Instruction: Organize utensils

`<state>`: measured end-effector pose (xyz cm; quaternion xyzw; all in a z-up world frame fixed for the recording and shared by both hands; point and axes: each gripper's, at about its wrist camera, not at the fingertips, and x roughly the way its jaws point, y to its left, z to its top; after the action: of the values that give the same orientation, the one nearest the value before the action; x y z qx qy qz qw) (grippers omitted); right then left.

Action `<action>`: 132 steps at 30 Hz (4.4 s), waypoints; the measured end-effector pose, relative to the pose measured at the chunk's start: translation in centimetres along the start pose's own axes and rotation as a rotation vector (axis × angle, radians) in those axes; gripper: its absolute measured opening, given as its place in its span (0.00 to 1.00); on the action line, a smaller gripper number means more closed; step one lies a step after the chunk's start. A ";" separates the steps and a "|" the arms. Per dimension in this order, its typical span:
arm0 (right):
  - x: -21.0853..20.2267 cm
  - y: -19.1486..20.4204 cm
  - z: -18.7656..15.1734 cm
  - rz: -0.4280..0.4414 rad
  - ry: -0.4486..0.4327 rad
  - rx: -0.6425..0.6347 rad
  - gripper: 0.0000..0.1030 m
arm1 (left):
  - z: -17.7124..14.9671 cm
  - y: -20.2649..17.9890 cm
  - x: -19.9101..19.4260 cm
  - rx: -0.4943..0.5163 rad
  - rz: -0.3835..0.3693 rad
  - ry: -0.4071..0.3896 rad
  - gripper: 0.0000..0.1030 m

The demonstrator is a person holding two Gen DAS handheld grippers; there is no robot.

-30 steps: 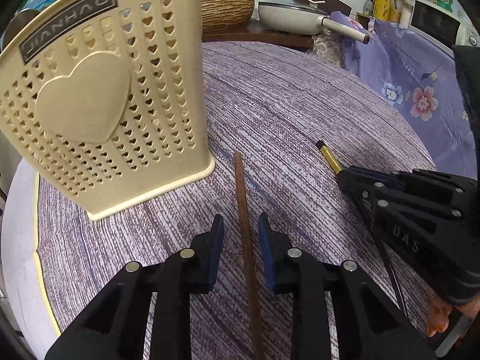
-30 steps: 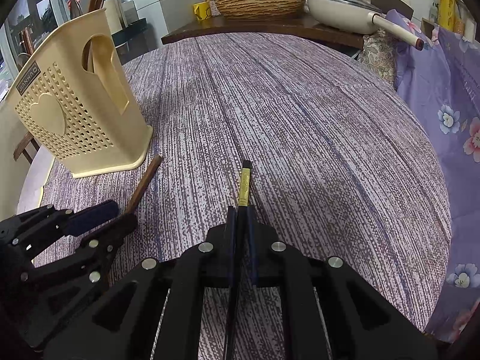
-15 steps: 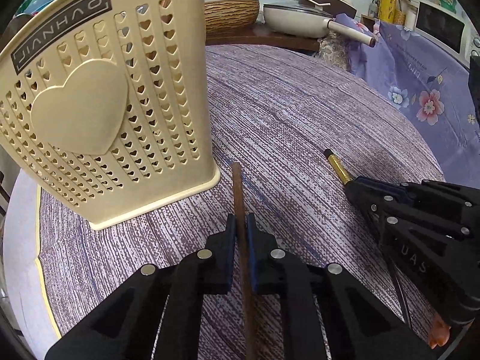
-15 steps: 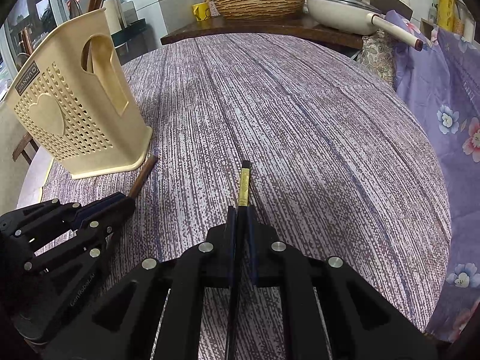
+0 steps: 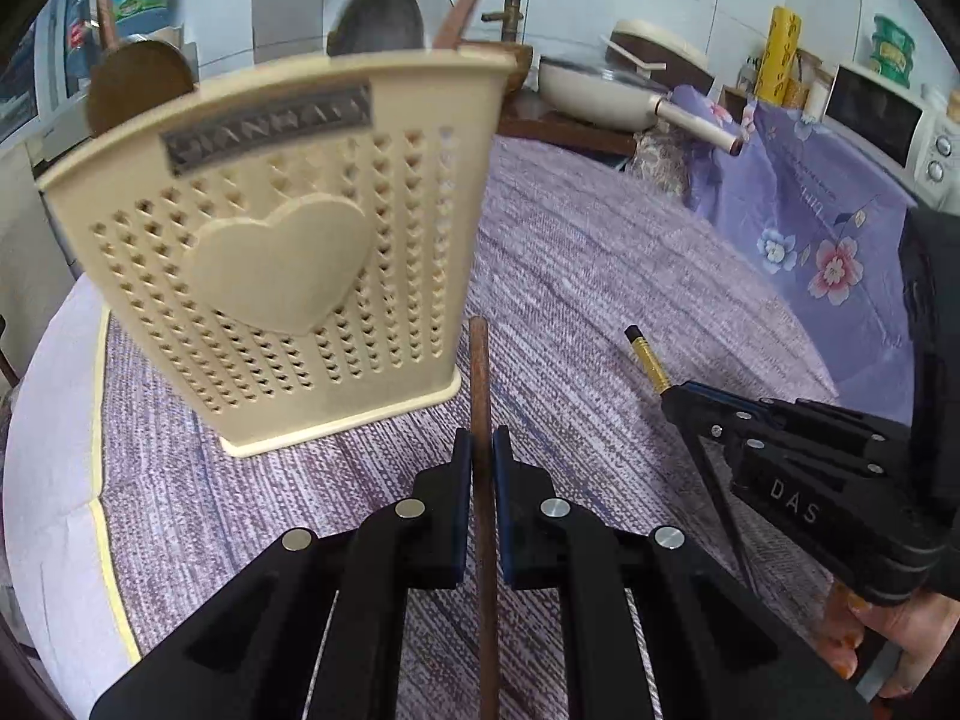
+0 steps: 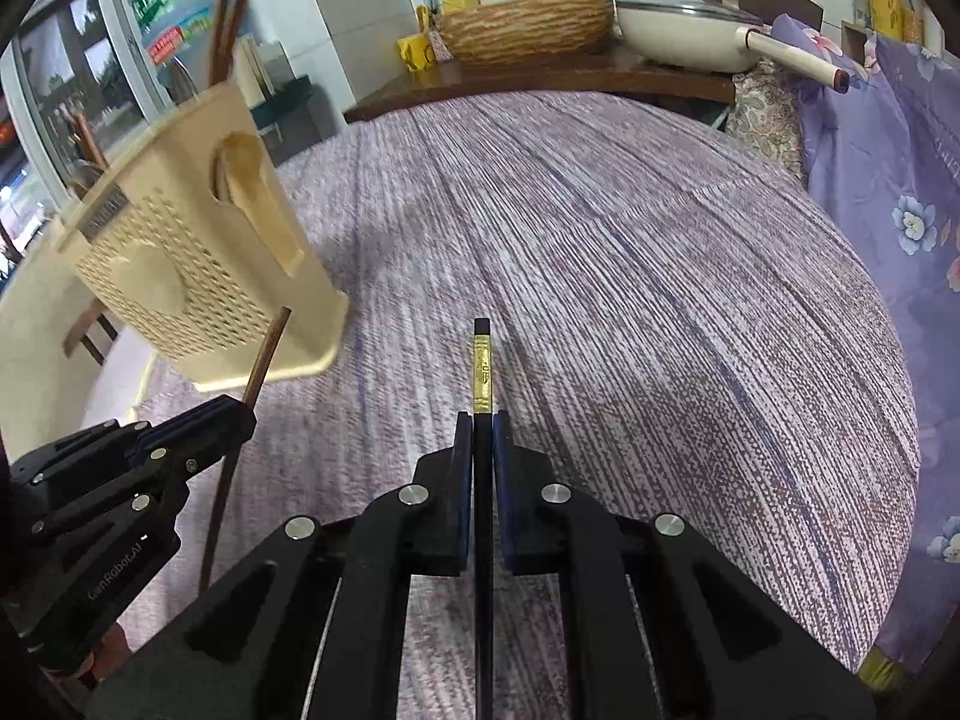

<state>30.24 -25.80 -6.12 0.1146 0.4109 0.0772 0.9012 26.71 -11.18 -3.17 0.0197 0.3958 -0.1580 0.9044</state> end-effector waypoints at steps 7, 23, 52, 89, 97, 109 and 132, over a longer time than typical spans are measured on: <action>-6.1 1.4 0.7 0.159 -0.167 -0.004 0.08 | 0.6 1.5 -6.3 -0.033 -0.025 -0.143 0.08; -14.7 6.6 1.2 0.293 -0.381 -0.196 0.08 | 1.3 2.7 -14.1 -0.072 -0.023 -0.368 0.08; -19.9 13.7 16.9 0.302 -0.517 -0.255 0.07 | 14.7 5.4 -21.5 -0.064 0.040 -0.572 0.08; -8.8 11.0 9.3 0.213 -0.437 -0.233 0.21 | 6.4 6.0 -12.4 -0.080 0.140 -0.486 0.66; -13.5 9.4 2.6 0.157 -0.536 -0.241 0.90 | -1.1 6.4 -16.4 -0.078 0.209 -0.571 0.95; -16.5 8.2 -12.0 0.153 -0.529 -0.278 0.95 | -12.8 6.1 -19.0 -0.187 0.253 -0.520 0.95; -22.5 7.4 -18.2 0.163 -0.617 -0.348 0.95 | -17.9 3.2 -22.1 -0.112 0.254 -0.574 0.95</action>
<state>1.48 -21.33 0.55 0.0099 0.0898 0.1793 0.9796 0.89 0.67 0.21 -0.0262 0.1270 -0.0210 0.9913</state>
